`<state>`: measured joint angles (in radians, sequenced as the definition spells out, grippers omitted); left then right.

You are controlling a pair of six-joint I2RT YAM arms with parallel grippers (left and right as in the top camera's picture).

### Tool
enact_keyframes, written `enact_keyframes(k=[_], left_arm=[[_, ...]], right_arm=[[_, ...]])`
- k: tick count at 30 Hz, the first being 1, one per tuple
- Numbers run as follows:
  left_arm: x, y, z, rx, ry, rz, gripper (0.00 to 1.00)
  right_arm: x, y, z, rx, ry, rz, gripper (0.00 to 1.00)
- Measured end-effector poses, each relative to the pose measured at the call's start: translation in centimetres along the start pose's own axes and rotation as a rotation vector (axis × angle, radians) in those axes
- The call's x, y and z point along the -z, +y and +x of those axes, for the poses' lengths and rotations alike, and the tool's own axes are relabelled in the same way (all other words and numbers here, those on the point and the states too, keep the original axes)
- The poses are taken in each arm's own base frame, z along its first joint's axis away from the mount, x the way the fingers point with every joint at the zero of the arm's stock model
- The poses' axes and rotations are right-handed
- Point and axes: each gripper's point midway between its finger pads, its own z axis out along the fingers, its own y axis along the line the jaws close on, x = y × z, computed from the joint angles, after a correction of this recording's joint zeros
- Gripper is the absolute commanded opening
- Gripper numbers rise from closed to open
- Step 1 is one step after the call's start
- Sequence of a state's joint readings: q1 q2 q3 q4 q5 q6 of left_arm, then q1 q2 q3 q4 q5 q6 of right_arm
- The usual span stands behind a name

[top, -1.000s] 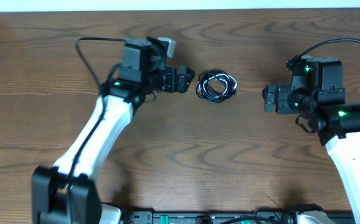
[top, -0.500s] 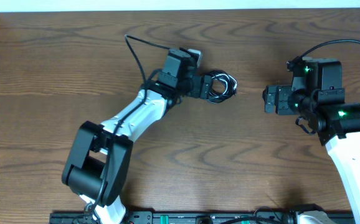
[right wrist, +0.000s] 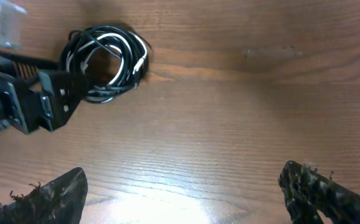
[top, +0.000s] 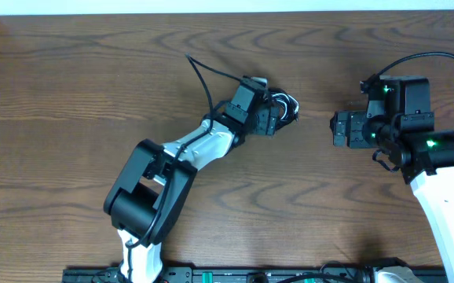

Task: Untangle cables
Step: 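Grasp the cable coil with the left gripper from above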

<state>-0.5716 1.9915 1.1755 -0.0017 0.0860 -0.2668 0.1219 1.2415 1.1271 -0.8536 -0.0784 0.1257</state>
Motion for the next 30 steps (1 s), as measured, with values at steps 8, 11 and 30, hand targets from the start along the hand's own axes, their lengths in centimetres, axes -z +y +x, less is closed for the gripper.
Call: enact_keyframes(k=[8,11,30], left_arm=[[0.8,1.2,2.9,0.006,0.127,-0.055,0.07],[2.0,1.3,3.6,0.007,0.169,-0.068,0.07],[9.6,-4.9,1.7,0.037,0.18,0.245,0.08]], right_arm=[[0.0,0.0,0.0,0.0,0.0,0.0,0.99],[0.0,0.0,0.0,0.0,0.001,-0.001,0.99],[-5.8,2.9,0.8,-0.017,0.131,-0.186,0.85]])
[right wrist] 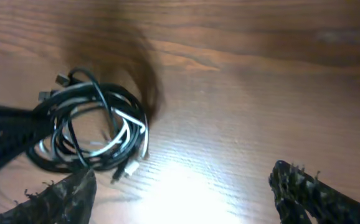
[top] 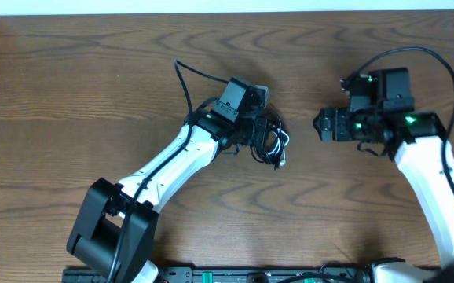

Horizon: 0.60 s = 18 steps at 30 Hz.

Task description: Untangle cables

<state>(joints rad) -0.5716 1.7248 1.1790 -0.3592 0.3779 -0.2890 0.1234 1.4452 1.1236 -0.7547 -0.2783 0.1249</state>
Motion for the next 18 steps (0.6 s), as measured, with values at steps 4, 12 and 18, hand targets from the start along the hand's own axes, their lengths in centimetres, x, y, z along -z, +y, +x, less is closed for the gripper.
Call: enact_keyframes(k=[4,12,18], left_arm=[[0.0,-0.1,0.1,0.0,0.004,0.009,0.08],[0.1,1.6,0.7,0.013,0.017,-0.087,0.07],[0.2,2.8,0.9,0.019,0.022,-0.151,0.08]], right_arm=[[-2.6,0.9,0.1,0.002,0.043,-0.07,0.86],[-7.4,2.8,2.5,0.062,0.169,-0.13,0.69],[-10.3,3.7,3.2,0.101,0.199,-0.136,0.61]])
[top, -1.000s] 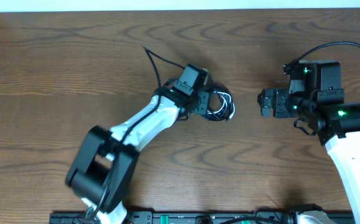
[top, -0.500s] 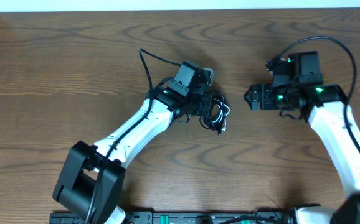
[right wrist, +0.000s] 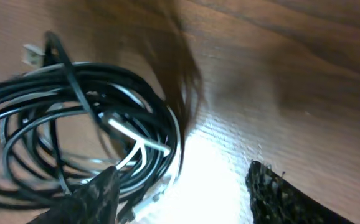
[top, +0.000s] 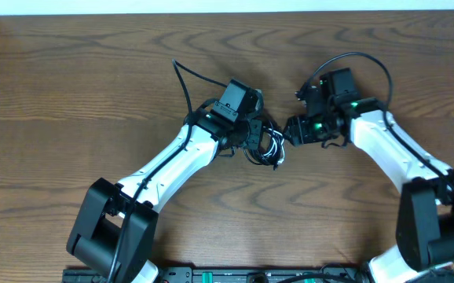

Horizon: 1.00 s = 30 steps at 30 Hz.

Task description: Untangle cables

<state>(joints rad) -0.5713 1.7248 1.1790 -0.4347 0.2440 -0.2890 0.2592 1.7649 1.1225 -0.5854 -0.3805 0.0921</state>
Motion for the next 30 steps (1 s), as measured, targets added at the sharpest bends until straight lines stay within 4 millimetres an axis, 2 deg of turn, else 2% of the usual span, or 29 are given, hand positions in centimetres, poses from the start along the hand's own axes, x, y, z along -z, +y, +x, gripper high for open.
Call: enact_keyframes(k=[7,9,12,13,23,30], left_arm=[[0.0,0.3,0.2,0.002,0.005,-0.017,0.07],[0.0,0.3,0.2,0.001,0.005,-0.017,0.07],[0.0,0.3,0.2,0.001,0.006,-0.018,0.08],[0.0,0.4,0.2,0.002,0.008,-0.019,0.08],[0.0,0.8,1.0,0.008,0.039,-0.042,0.07],[0.5,3.7,3.0,0.005,0.097,-0.216,0.08]], right_arm=[[-3.0,0.9,0.8,0.023,0.048,-0.029,0.61],[-3.4,1.5,0.7,0.043,0.044,-0.04,0.48],[-3.6,2.4,0.2,0.07,0.021,-0.055,0.1],[-3.7,2.5,0.2,0.074,0.021,-0.053,0.02],[-3.9,1.4,0.7,-0.021,0.032,0.052,0.01],[-3.4,0.6,2.3,-0.098,0.093,0.089,0.01]])
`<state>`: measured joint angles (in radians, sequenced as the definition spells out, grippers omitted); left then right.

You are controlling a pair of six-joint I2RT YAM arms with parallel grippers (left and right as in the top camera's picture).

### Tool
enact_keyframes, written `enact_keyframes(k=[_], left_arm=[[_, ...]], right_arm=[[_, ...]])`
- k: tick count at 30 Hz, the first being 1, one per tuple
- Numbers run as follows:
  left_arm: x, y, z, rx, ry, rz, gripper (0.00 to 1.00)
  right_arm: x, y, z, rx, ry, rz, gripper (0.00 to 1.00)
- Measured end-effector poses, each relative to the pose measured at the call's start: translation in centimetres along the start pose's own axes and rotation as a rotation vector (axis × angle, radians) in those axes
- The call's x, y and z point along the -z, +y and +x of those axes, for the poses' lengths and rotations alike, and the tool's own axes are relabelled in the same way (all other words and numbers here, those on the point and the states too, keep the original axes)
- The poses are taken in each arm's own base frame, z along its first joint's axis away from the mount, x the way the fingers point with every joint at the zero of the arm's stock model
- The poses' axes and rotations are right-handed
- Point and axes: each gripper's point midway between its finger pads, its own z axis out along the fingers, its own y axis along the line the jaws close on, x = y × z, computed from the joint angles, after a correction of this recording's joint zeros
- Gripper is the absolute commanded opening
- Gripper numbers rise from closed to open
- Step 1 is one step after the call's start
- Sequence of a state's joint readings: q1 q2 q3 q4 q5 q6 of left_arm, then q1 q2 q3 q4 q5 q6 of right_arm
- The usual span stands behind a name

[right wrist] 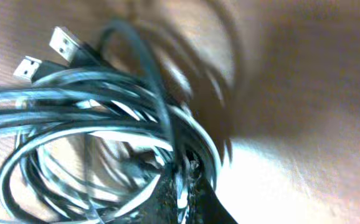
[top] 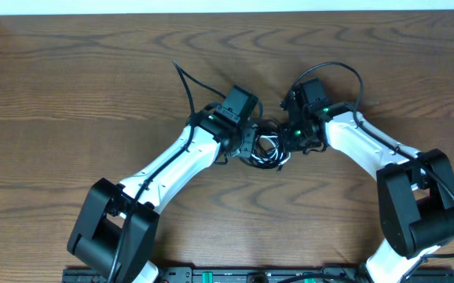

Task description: Untangle cables

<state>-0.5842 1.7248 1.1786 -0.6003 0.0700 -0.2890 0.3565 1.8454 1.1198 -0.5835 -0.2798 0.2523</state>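
A coil of black and white cables lies mid-table between my two arms. In the right wrist view the coil fills the left half, blurred, with two USB plugs sticking out at its upper left. My right gripper is shut on a few strands at the coil's right rim, a white one showing between the fingers; overhead it meets the bundle from the right. My left gripper is at the coil's left side, holding it; its fingertips are hidden among the loops.
Brown wooden table all around. The left arm's own black lead loops up behind it. A black rail runs along the near edge, and a pale strip borders the far edge.
My right gripper, open beside the coil's right rim 1.0 s ago, is now shut on strands there. The left gripper and the coil have barely shifted.
At first my left gripper held the coil further back and right, with the right gripper open far to the right. Then the coil sat lower, mid-table, and the right arm was nearer. Then the open right gripper was at the rim, and now grips it.
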Motion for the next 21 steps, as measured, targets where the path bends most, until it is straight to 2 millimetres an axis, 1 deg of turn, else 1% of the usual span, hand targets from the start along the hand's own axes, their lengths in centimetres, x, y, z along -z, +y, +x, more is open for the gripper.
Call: enact_keyframes(k=[1,3,5,7,8,10,12,13,14,15,16,17,19,21], left_arm=[[0.0,0.5,0.1,0.0,0.002,-0.029,0.07],[0.1,2.0,0.3,0.007,0.006,-0.093,0.07],[0.2,3.4,0.1,0.023,0.0,-0.142,0.07],[0.3,4.4,-0.2,0.038,-0.01,-0.171,0.08],[0.3,4.7,-0.3,0.044,-0.013,-0.181,0.08],[0.4,5.3,-0.5,0.053,-0.018,-0.198,0.07],[0.4,5.6,-0.6,0.058,-0.02,-0.203,0.07],[0.4,5.5,-0.6,0.059,-0.019,-0.2,0.08],[0.4,5.4,-0.5,0.059,-0.016,-0.189,0.08],[0.3,5.1,-0.5,0.059,-0.013,-0.175,0.08],[0.3,4.7,-0.5,0.058,-0.008,-0.152,0.07],[0.2,4.2,-0.5,0.056,-0.005,-0.125,0.08],[0.1,2.9,-0.6,0.041,-0.001,-0.05,0.07],[0.1,1.4,-0.6,0.014,0.005,0.035,0.07]], right_arm=[[0.4,-0.5,0.2,-0.015,0.007,0.018,0.01],[1.3,-2.4,0.4,-0.055,0.01,0.073,0.01],[2.7,-4.2,-0.1,-0.097,-0.02,0.113,0.01],[4.8,-5.4,-1.2,-0.118,-0.085,0.143,0.01],[5.8,-5.5,-1.6,-0.121,-0.117,0.15,0.01],[8.8,-5.5,-2.8,-0.115,-0.211,0.171,0.01],[11.4,-5.0,-3.7,-0.103,-0.291,0.177,0.01],[12.5,-4.8,-4.1,-0.097,-0.325,0.176,0.03],[13.5,-4.5,-4.4,-0.092,-0.354,0.172,0.09],[14.0,-4.2,-4.5,-0.093,-0.37,0.165,0.15],[14.3,-3.8,-4.6,-0.086,-0.377,0.149,0.18],[14.2,-3.4,-4.6,-0.076,-0.375,0.132,0.24],[13.6,-2.5,-4.4,-0.058,-0.354,0.098,0.3],[12.6,-1.2,-4.1,-0.03,-0.324,0.055,0.38]])
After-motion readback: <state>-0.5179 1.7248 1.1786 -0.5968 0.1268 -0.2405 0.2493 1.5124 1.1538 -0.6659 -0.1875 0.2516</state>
